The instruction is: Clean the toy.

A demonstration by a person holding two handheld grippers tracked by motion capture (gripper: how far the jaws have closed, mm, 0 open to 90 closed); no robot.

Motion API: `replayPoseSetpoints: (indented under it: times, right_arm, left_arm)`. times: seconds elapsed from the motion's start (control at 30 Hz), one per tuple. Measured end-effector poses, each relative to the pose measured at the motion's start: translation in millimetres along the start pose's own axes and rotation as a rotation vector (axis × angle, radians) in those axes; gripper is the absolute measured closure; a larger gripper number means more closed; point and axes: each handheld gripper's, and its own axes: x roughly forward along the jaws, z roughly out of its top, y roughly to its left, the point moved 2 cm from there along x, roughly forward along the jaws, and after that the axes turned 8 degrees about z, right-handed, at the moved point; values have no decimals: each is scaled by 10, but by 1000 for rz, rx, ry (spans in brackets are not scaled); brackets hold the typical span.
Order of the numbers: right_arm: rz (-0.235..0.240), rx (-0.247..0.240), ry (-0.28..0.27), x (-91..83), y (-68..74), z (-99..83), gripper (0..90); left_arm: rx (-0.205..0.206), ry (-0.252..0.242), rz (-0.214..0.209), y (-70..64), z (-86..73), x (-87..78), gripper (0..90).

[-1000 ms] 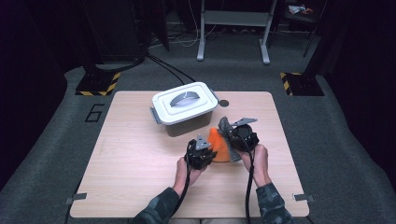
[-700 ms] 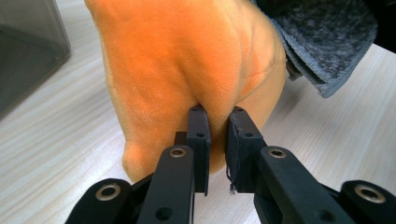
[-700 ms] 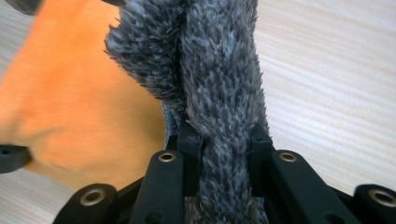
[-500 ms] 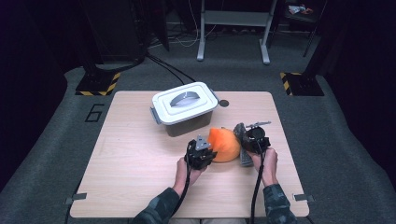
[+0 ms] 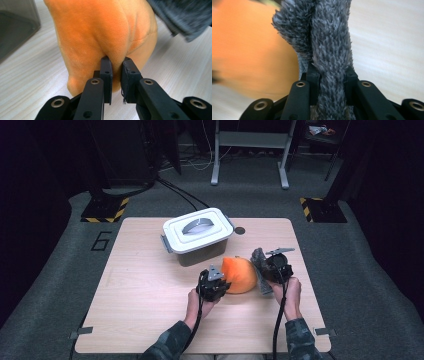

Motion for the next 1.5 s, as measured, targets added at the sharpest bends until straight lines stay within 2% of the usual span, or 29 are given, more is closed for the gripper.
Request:
replayPoseSetpoints:
  times: [0.03,0.07,0.1,0.17,0.23,0.3,0.4,0.47,0.5,0.53,0.6,0.73,0.9,1.03,1.27,1.5]
  right_arm:
    - [0,0,0,0,0,0,736]
    - [19,-43,-19,-63,137,84,736]
    - [19,-43,-19,-63,137,84,736]
    - [51,-81,-35,-86,269,152,735]
    - [64,-129,-28,-71,440,217,735]
    - [68,-162,-18,-36,518,244,734]
    - [48,-185,16,56,605,247,731]
    - [12,-210,40,115,626,229,734]
    - [-3,-226,46,134,620,224,736]
    - [-15,-230,47,151,614,217,738]
    - [-30,-234,60,161,592,206,739]
    - [-42,-219,63,155,524,183,739]
    - [-40,-158,63,152,373,127,738]
    - [-49,-135,68,170,251,67,737]
    - [-71,-75,101,265,37,-59,737]
    - [-66,-17,156,422,-115,-201,737]
  left_arm:
    - [-2,-1,0,4,-2,4,808]
    - [-3,3,4,14,-5,6,808]
    - [-3,3,4,14,-5,6,808]
    - [0,7,4,19,-6,4,808]
    - [1,3,7,13,-3,7,808]
    - [7,0,9,12,-2,9,808]
    - [12,12,10,23,-2,7,809]
    - [23,13,10,34,-2,13,809]
    - [13,12,5,23,-3,16,809]
    - [23,10,8,22,-1,17,809]
    - [16,6,8,7,-2,24,809]
    - [17,7,7,16,-5,23,809]
    - [13,3,3,18,-5,27,809]
    - [15,1,4,17,-6,30,809]
    - [14,1,-2,31,-13,31,809]
    - [18,10,0,53,-25,30,809]
